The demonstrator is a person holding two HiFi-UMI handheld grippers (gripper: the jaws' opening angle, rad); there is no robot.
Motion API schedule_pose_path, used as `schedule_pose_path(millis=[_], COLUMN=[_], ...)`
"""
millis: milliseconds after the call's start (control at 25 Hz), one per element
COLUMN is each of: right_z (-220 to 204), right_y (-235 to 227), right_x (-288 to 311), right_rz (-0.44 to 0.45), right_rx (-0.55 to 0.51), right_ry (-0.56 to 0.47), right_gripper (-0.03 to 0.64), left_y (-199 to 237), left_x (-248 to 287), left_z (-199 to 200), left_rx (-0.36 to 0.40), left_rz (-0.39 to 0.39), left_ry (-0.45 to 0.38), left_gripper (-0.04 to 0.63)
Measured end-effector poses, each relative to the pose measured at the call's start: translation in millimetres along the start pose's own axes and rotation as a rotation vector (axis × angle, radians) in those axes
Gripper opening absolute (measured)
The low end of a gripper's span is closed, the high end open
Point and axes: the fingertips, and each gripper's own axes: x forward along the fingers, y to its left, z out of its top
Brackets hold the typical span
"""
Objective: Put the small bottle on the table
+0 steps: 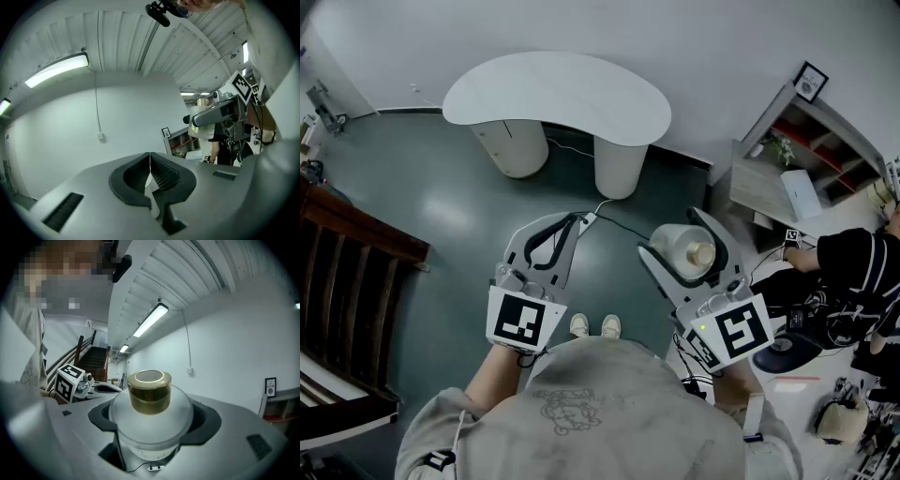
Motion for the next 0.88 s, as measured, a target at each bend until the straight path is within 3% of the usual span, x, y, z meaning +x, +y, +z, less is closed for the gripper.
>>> schedule_pose_path(millis=[880], right_z=[-14], right_y=[-33], right_x=[-16], right_rz=[0.026], right_rx=[0.01], right_ry=[-0.008], right_gripper=[0.339], left_y=[-28], left_x=[21], left_z=[3], left_rx=[-0.006], left_rz=[0.043], left_ry=[-0.006], left_gripper=[0.018])
